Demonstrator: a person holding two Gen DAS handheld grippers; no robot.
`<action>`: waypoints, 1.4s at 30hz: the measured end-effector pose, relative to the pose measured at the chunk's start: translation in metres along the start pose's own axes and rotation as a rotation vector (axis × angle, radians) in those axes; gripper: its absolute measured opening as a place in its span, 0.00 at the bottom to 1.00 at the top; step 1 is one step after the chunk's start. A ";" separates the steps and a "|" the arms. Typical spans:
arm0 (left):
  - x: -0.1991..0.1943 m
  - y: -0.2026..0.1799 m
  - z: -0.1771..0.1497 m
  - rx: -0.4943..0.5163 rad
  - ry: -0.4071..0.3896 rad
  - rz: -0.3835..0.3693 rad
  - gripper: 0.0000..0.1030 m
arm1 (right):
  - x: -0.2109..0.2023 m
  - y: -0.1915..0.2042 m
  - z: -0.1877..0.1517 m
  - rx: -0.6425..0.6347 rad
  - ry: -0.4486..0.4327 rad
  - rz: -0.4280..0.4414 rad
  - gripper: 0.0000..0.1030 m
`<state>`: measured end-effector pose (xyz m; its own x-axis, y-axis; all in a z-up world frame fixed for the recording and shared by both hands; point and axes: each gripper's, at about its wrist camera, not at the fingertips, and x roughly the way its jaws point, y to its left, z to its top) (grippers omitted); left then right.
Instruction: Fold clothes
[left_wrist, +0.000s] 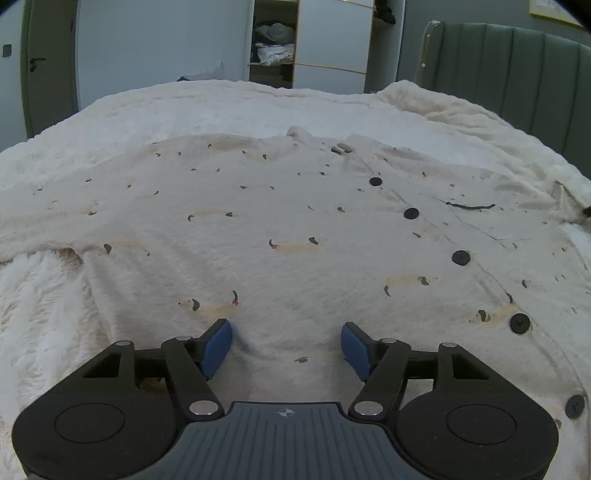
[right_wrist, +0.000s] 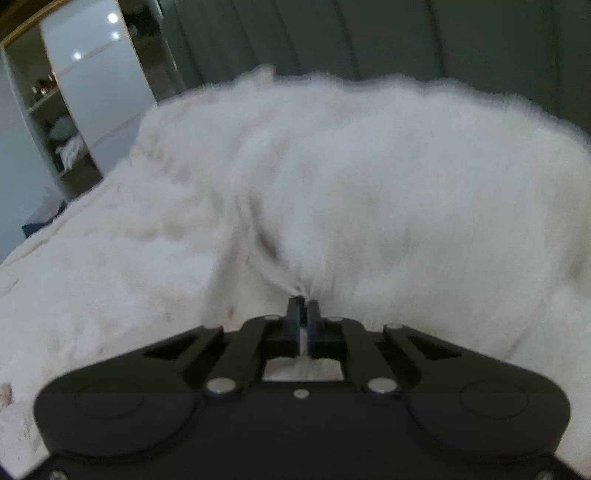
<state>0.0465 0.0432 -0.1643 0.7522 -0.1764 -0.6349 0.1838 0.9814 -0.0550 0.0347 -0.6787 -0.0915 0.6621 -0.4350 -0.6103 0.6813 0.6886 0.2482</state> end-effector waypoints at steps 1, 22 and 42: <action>0.000 0.000 0.000 0.001 -0.002 0.002 0.60 | -0.001 -0.004 0.003 0.011 0.010 -0.026 0.01; 0.000 -0.008 0.006 0.051 -0.020 0.021 0.61 | 0.078 0.107 0.022 -0.515 0.069 -0.161 0.48; 0.010 -0.009 0.005 -0.018 0.049 0.092 0.99 | 0.069 0.056 0.007 -0.551 0.259 -0.116 0.12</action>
<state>0.0557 0.0324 -0.1658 0.7337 -0.0816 -0.6746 0.1035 0.9946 -0.0078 0.1208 -0.6740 -0.1139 0.4489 -0.4178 -0.7899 0.4374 0.8736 -0.2135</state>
